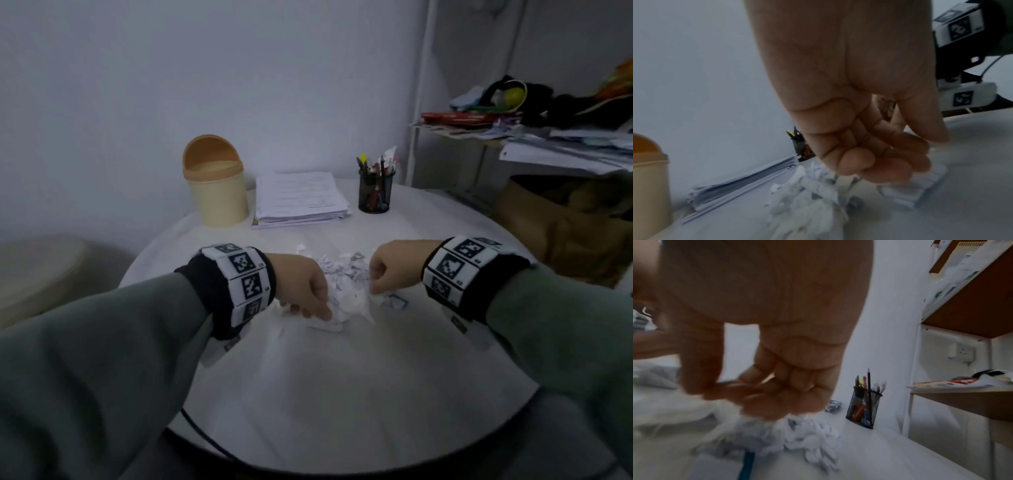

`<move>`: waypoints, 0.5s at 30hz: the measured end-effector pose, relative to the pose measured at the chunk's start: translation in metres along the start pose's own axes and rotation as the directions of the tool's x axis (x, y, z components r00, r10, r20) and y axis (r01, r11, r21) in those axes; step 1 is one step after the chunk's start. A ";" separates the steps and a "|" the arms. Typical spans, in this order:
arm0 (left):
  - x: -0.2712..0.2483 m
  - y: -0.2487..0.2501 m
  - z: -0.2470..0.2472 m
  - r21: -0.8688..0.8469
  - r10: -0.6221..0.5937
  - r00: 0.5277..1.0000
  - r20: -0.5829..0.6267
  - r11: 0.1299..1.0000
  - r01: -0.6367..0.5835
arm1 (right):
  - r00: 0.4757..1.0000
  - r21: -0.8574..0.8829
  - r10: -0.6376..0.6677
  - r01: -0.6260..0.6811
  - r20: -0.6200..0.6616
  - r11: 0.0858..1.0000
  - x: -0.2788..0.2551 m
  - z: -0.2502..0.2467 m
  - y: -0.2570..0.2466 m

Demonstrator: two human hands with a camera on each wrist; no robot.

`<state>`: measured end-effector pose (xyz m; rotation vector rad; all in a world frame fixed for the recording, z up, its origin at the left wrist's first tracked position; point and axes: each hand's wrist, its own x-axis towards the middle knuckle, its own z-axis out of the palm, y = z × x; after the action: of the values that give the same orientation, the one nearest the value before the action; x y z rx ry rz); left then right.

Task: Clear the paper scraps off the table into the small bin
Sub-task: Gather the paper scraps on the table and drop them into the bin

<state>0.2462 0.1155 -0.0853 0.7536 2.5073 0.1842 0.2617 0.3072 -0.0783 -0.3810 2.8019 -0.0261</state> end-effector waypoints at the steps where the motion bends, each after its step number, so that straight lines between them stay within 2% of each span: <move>1: 0.003 0.003 0.005 0.011 0.011 0.999 0.042 1.000 -0.012 | 0.998 0.040 0.007 -0.010 0.067 0.999 -0.001 0.003 0.004; 4: 0.015 0.006 0.016 0.020 0.030 0.997 0.064 0.999 -0.032 | 0.988 0.105 -0.012 -0.004 0.153 0.994 0.003 0.013 0.005; 9: 0.025 0.001 0.012 0.044 -0.004 0.996 -0.093 0.999 0.008 | 0.994 0.190 -0.042 0.022 0.101 0.981 0.017 0.018 -0.006; 13: 0.010 -0.009 -0.006 -0.018 -0.026 0.992 -0.127 1.000 0.024 | 0.994 0.276 -0.081 0.058 0.070 0.959 0.016 0.012 -0.013; 15: 0.000 -0.014 -0.010 -0.065 -0.044 0.996 -0.078 0.997 0.039 | 0.993 0.301 -0.104 0.081 0.062 0.950 0.010 0.009 -0.016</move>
<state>0.2345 0.1036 -0.0809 0.6809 2.5768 0.2828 0.2589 0.2890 -0.0888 -0.4280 2.6449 -0.4409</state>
